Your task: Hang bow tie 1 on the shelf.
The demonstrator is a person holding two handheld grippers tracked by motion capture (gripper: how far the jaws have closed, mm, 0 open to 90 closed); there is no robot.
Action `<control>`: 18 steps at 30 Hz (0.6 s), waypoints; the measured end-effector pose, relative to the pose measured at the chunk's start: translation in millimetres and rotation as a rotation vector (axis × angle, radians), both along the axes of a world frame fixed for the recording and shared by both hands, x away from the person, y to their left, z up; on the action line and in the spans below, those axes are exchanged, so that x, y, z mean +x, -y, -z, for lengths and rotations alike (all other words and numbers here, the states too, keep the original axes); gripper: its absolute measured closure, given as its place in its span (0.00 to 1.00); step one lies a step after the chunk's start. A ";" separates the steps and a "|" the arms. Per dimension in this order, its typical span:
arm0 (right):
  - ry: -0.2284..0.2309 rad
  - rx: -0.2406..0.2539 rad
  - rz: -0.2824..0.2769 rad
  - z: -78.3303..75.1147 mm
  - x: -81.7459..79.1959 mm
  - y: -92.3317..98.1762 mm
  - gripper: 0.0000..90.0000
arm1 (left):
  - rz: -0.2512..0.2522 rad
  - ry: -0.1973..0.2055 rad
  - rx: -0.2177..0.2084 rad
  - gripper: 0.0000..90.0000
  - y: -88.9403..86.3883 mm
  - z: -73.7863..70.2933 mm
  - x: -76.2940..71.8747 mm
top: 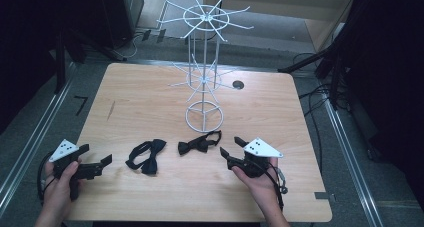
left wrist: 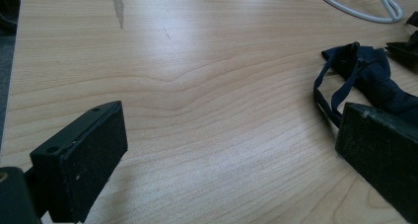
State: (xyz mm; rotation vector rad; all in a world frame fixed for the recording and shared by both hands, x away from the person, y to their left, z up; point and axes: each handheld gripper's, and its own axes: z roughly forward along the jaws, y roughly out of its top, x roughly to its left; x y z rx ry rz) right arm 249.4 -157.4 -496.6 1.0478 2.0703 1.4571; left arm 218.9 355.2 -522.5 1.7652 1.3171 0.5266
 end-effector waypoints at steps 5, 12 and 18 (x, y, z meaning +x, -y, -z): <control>0.009 0.004 -0.015 -3.3 1.5 -8.1 0.41 | 0.001 0.000 0.001 0.00 0.0 0.0 0.0; 0.006 -0.001 -0.046 -4.0 2.9 -23.1 0.41 | 0.001 0.000 0.001 0.00 -0.1 0.0 0.0; 0.004 0.007 -0.068 -4.5 3.9 -37.3 0.41 | 0.002 0.000 0.000 0.00 -0.1 0.0 0.0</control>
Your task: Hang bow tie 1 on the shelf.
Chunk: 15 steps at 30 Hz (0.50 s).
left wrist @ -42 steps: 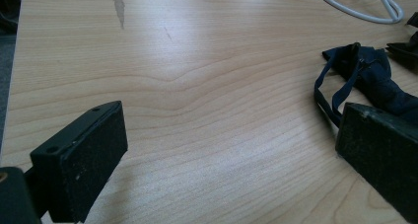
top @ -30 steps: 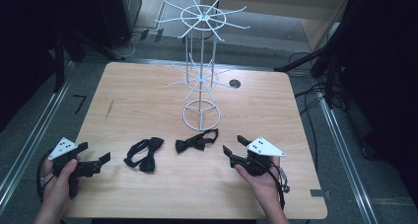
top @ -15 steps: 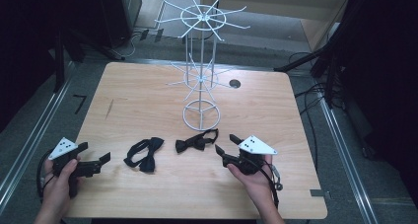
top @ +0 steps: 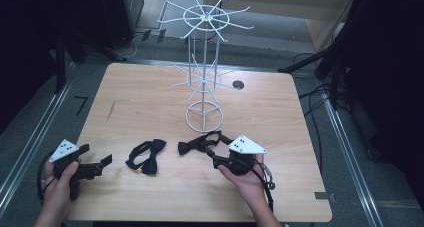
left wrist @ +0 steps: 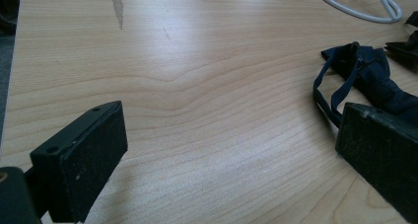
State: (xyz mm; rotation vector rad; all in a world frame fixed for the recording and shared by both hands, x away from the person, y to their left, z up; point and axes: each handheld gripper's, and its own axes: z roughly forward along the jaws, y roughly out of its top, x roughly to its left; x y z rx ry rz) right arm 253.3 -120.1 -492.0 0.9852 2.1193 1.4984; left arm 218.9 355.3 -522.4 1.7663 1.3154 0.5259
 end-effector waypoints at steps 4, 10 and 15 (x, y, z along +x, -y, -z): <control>-0.002 0.001 -0.010 0.5 0.3 -6.0 0.41 | 0.001 0.000 0.000 0.00 0.0 0.0 0.0; -0.006 0.017 -0.023 0.9 0.8 -18.2 0.41 | 0.001 0.000 0.001 0.00 0.0 0.0 0.0; -0.008 0.009 -0.040 2.4 1.7 -27.9 0.41 | 0.001 0.000 -0.002 0.00 -0.1 0.1 0.1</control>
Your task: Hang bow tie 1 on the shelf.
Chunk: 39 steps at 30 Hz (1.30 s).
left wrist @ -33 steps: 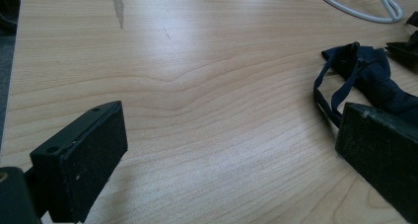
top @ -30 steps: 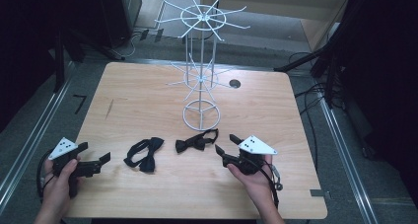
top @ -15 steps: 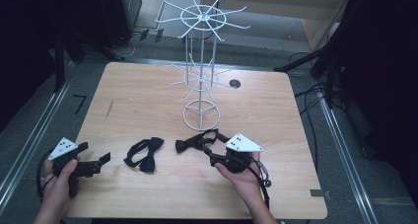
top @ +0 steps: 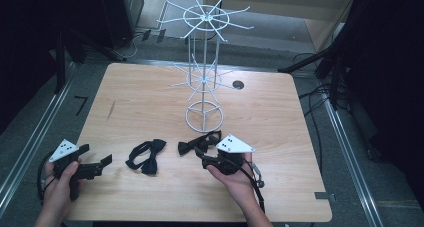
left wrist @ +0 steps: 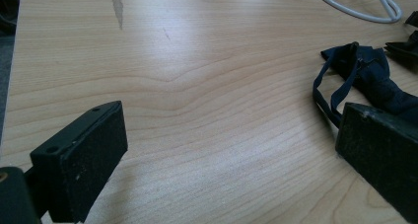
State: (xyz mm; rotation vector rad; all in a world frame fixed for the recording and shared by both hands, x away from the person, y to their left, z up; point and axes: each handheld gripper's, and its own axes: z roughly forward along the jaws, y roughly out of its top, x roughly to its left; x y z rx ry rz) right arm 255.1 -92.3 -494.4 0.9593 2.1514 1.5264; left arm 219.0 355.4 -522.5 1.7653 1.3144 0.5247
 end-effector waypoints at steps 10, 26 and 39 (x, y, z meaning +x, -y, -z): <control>-0.007 -0.007 -0.026 -0.7 2.2 -15.2 0.41 | 0.001 0.000 0.001 0.00 0.0 0.0 0.0; -0.027 0.002 -0.053 4.3 4.0 -41.9 0.43 | 0.000 -0.001 -0.003 0.00 0.1 0.0 0.0; -0.052 0.007 -0.061 9.8 4.7 -60.6 0.44 | -0.001 0.002 -0.003 0.00 0.0 0.1 0.0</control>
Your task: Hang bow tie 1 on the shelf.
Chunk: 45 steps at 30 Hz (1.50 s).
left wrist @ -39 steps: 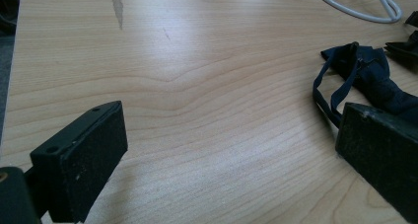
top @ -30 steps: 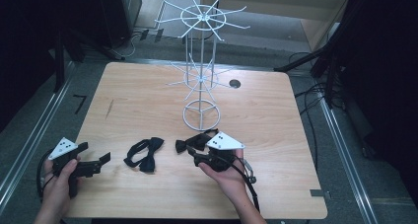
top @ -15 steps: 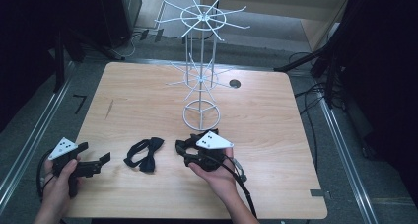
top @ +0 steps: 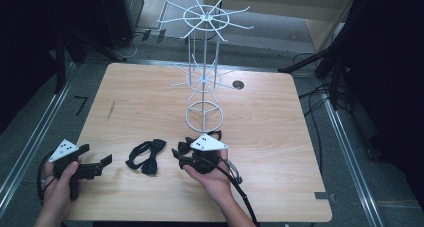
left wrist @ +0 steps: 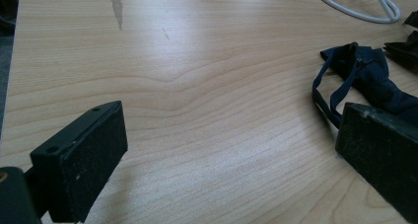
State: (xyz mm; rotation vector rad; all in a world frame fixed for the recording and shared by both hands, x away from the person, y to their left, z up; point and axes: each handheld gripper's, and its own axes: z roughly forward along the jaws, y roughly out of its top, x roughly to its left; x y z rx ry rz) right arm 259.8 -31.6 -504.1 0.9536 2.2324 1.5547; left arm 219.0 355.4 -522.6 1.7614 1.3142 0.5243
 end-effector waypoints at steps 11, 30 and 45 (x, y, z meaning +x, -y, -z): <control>-0.042 0.004 -0.035 5.7 -2.5 -24.5 0.50 | 0.001 -0.001 -0.001 0.00 -0.2 0.0 0.0; -0.146 -0.010 -0.045 22.7 -2.1 -59.8 0.53 | 0.000 0.002 0.001 0.00 -0.3 0.0 0.0; -0.142 -0.116 -0.098 33.6 -11.2 -83.9 0.50 | 0.003 0.002 -0.001 0.00 -0.3 0.0 0.0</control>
